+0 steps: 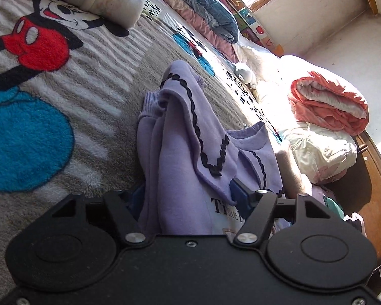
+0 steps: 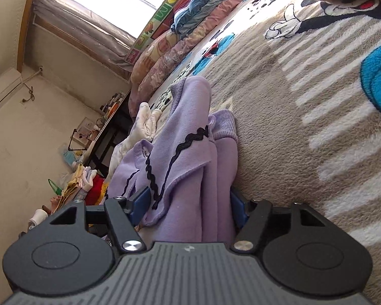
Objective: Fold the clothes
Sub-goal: 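Lift the folded sweatshirt with both grippers and carry it toward the clothes stack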
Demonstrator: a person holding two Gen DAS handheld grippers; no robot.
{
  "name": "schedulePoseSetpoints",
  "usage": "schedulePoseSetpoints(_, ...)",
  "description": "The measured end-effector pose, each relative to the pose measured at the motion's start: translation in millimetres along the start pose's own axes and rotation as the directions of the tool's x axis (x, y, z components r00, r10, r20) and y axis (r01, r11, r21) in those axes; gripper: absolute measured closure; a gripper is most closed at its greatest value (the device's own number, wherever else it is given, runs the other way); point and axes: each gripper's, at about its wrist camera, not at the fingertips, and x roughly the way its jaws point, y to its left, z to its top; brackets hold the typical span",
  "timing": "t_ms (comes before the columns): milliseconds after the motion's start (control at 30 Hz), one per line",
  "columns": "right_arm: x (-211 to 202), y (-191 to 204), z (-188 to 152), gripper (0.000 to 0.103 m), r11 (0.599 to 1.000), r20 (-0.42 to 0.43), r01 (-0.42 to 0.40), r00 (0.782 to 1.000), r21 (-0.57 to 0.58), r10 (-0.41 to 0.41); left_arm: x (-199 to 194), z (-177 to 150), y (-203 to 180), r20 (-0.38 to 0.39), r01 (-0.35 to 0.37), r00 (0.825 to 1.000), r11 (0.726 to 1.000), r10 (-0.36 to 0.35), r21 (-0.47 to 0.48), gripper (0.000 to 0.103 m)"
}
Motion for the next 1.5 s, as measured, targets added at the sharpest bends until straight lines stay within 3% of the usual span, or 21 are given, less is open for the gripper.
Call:
schedulePoseSetpoints(67, 0, -1, 0, 0.05, 1.0, -0.002, -0.016, 1.0, 0.013, 0.016, -2, 0, 2, -0.003, 0.028, 1.0, 0.999, -0.028, -0.024, 0.056)
schedulePoseSetpoints(267, -17, -2, 0, 0.061, 0.992, 0.065, -0.108, 0.992, 0.063, 0.104, -13, 8, -16, 0.029, 0.112, 0.993, 0.994, -0.112, -0.009, 0.063)
schedulePoseSetpoints(433, -42, 4, 12, 0.063, 0.977, 0.164, -0.2, 0.969, 0.067, 0.187, -7, 25, -56, 0.039, 0.192, 0.98, 0.98, -0.194, 0.052, 0.063)
schedulePoseSetpoints(600, -81, -6, 40, 0.063, 0.963, 0.31, -0.261, 0.923, 0.063, 0.23, 29, 50, -110, -0.006, 0.306, 0.951, 0.942, -0.308, 0.138, 0.064)
schedulePoseSetpoints(733, -115, -17, 72, 0.063, 0.966, 0.445, -0.257, 0.869, 0.029, 0.218, 77, 66, -161, -0.083, 0.414, 0.91, 0.883, -0.406, 0.22, 0.064)
schedulePoseSetpoints(867, -148, -38, 99, 0.063, 0.975, 0.593, -0.223, 0.786, 0.008, 0.175, 128, 75, -208, -0.163, 0.51, 0.86, 0.81, -0.484, 0.289, 0.064)
schedulePoseSetpoints(933, -162, -46, 109, 0.063, 0.984, 0.652, -0.179, 0.746, -0.003, 0.137, 155, 77, -229, -0.203, 0.55, 0.835, 0.768, -0.511, 0.329, 0.064)
schedulePoseSetpoints(1033, -173, -54, 125, 0.063, 0.996, 0.722, -0.08, 0.688, -0.024, 0.073, 190, 81, -245, -0.248, 0.607, 0.795, 0.726, -0.554, 0.324, 0.064)
schedulePoseSetpoints(1200, -177, -69, 154, 0.063, 0.999, 0.804, 0.044, 0.595, -0.031, -0.002, 243, 84, -257, -0.286, 0.66, 0.751, 0.692, -0.595, 0.292, 0.065)
schedulePoseSetpoints(1367, -178, -91, 179, 0.063, 0.992, 0.836, 0.124, 0.546, -0.015, -0.055, 295, 80, -263, -0.319, 0.709, 0.703, 0.658, -0.635, 0.253, 0.064)
schedulePoseSetpoints(1500, -181, -103, 179, 0.063, 0.981, 0.854, 0.191, 0.509, 0.016, -0.113, 328, 73, -266, -0.341, 0.738, 0.67, 0.64, -0.66, 0.212, 0.064)
